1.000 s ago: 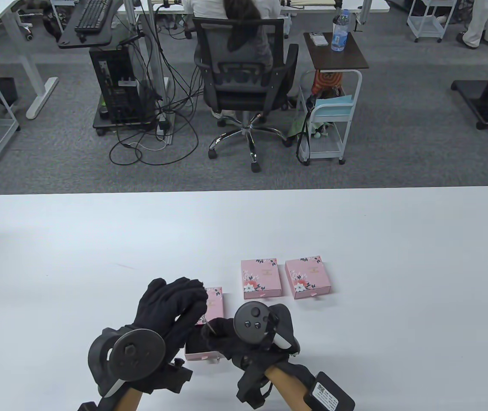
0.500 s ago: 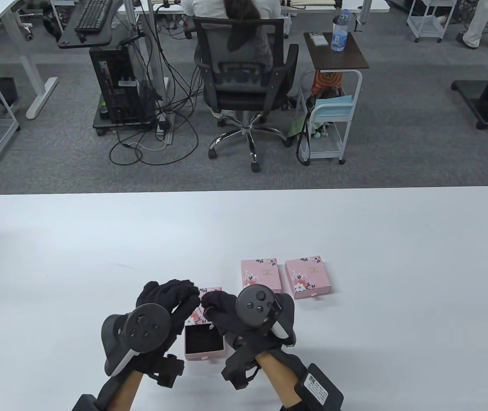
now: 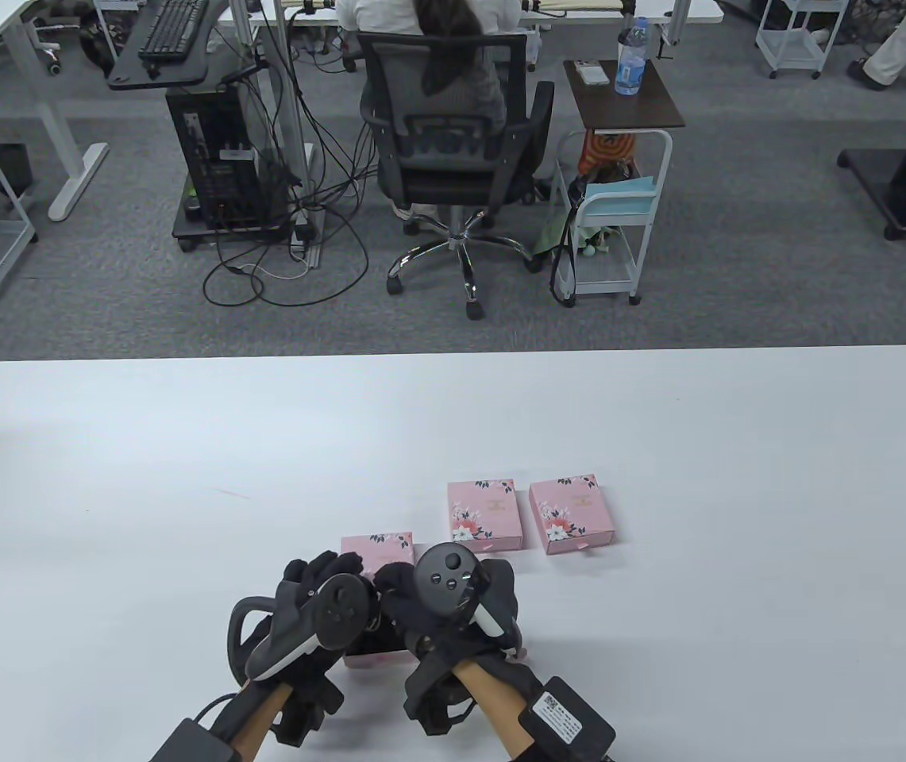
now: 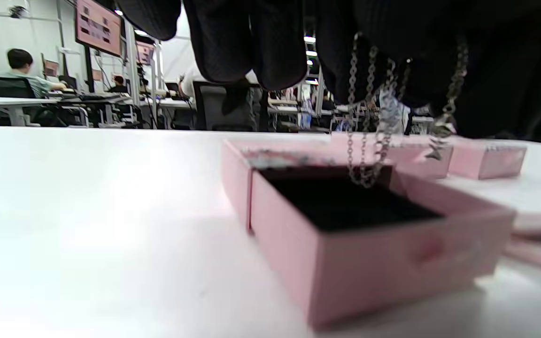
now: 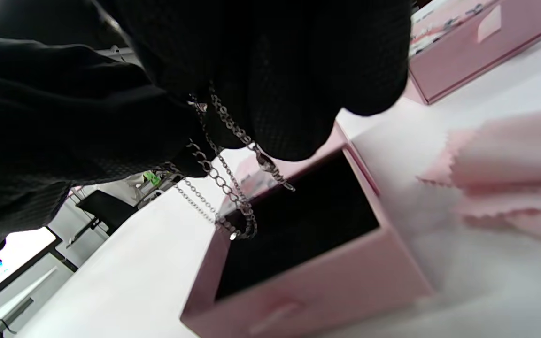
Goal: Dust necklace
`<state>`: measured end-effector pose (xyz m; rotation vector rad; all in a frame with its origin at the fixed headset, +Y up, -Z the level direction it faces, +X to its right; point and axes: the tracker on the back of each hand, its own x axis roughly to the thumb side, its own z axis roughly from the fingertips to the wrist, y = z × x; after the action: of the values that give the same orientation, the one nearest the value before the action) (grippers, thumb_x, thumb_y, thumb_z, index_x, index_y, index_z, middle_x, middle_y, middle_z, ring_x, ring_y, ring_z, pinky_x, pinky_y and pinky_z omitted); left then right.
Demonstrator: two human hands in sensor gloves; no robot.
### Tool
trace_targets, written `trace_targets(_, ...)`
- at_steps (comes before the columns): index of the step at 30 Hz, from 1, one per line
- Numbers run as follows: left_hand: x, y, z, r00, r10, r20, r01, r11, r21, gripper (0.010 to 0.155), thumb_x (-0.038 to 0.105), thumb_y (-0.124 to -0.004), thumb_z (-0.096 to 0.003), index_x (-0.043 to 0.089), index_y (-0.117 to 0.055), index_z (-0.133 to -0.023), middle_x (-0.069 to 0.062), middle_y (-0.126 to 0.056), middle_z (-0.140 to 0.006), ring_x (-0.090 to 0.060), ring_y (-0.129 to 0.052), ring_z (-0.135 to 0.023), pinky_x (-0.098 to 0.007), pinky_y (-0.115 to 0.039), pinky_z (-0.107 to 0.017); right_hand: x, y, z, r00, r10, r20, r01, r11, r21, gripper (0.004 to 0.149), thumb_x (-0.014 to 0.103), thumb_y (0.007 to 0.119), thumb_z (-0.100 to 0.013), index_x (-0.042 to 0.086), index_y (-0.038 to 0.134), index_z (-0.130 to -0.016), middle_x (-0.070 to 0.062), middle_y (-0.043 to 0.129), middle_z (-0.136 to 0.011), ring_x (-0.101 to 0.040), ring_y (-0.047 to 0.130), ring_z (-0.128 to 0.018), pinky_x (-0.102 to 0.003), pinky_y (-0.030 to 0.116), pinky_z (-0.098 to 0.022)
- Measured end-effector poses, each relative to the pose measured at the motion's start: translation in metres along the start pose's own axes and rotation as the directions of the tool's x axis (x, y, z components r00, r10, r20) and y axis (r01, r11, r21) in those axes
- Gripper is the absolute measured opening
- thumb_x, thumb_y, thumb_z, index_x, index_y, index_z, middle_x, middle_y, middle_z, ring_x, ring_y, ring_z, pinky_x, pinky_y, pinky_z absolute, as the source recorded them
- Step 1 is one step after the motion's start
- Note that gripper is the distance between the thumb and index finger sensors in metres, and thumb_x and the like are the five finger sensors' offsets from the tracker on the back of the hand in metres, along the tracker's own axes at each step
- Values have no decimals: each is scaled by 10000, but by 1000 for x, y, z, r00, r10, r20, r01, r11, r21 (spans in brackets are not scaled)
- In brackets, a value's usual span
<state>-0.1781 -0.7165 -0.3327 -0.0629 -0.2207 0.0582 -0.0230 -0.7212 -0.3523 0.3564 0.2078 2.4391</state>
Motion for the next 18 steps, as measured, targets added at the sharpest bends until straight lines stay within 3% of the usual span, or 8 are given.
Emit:
trace_targets(4,-2,-7,-3,1000,-9,-5,9,1000,-25,429,507,-637,-519,333,-825,-862,-11,-746,-1147,-348,-706,-1095,-592,-483,-810,0,2,0,1000,31,2,-31,1000,3,422,263,740,-521,218,701,-939,-97,900,-824,-292,971,-645,-381,791,-522)
trace_targets(11,-9,-16,-7,1000,-11,-24,10,999,-50,540,475,-549,-555,315,-657,-1059,-27,-652,-1204,-360,-624,-1134,-570,-417,-836,2,5,5,989,135,52,-135,991,-6,439,288,745,-519,253,695,-954,-115,832,-933,-343,901,-773,-434,738,-605)
trace_targets(15,-15,-25,-11,998,-60,-27,57,994,-93,575,445,-524,-565,316,-555,-1125,-42,-536,-1255,-373,-514,-1170,-551,-348,-844,1,13,7,939,334,85,-338,941,31,577,397,775,-488,293,593,-1026,-103,625,-1114,-387,647,-1023,-510,566,-758)
trace_targets(18,-18,-30,-11,996,-92,-10,90,989,-116,591,426,-512,-569,316,-498,-1150,-47,-476,-1275,-368,-462,-1185,-535,-308,-848,-2,20,7,892,442,92,-448,893,53,704,475,779,-455,310,488,-1075,-93,464,-1192,-402,447,-1115,-542,441,-814)
